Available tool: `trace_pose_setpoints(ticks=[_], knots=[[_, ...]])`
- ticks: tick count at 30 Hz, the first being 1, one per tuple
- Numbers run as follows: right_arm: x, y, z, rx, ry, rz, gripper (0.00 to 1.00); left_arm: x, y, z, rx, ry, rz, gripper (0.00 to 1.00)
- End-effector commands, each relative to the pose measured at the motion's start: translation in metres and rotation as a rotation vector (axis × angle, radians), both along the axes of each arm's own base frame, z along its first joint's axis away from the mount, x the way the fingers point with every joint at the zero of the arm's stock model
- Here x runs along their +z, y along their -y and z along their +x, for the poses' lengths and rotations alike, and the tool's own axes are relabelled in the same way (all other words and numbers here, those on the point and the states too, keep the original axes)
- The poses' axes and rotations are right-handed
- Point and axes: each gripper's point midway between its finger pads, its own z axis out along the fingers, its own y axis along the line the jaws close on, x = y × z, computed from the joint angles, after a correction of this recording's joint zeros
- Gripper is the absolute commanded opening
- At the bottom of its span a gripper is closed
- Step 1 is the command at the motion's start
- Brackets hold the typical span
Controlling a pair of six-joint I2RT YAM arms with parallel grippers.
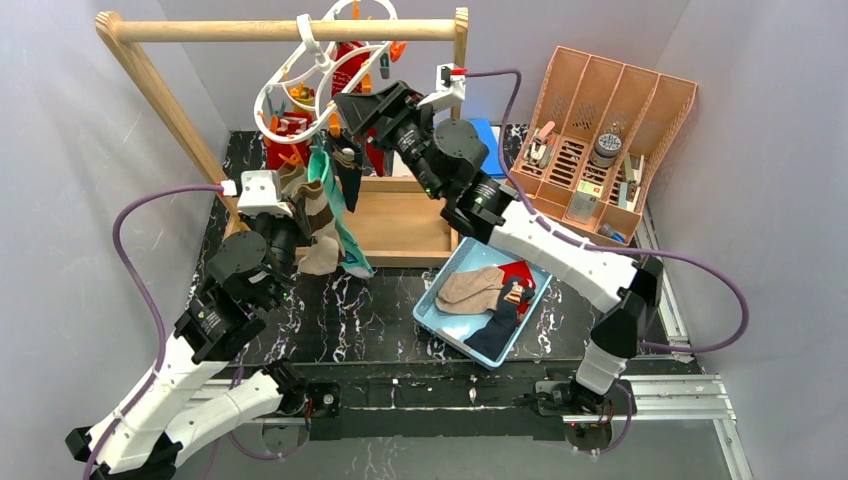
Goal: Clip the socks to the hanger
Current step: Adjust the hanger on the clothesline.
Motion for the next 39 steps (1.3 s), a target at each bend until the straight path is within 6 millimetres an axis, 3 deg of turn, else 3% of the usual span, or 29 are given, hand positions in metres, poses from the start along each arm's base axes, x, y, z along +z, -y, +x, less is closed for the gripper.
trace_pose_setpoints(ticks=[1, 6, 13, 23, 33, 37, 39], knots=[[0.031, 0.009, 0.014, -0.079, -0.006, 0.12, 0.77, 0.002, -0.011, 0.0, 0.054, 0.021, 0.005, 0.0], [0.017, -0.013, 0.029, -0.075, -0.068, 0.163, 0.75, 0.003, -0.017, 0.001, 0.083, 0.025, 0.039, 0.0], [0.004, -0.047, 0.039, -0.011, -0.131, 0.197, 0.61, 0.008, -0.028, -0.007, 0.103, 0.036, 0.051, 0.0], [-0.01, -0.08, 0.026, 0.021, -0.131, 0.282, 0.37, 0.014, -0.051, -0.029, 0.111, 0.054, 0.033, 0.0], [-0.012, -0.103, 0.014, -0.014, -0.082, 0.407, 0.37, 0.013, -0.064, -0.04, 0.115, 0.059, 0.046, 0.0], [-0.016, -0.112, 0.015, -0.016, -0.094, 0.439, 0.44, 0.013, -0.067, -0.044, 0.118, 0.059, 0.038, 0.0], [-0.019, -0.117, 0.015, -0.013, -0.102, 0.448, 0.54, 0.013, -0.07, -0.045, 0.12, 0.061, 0.035, 0.0]])
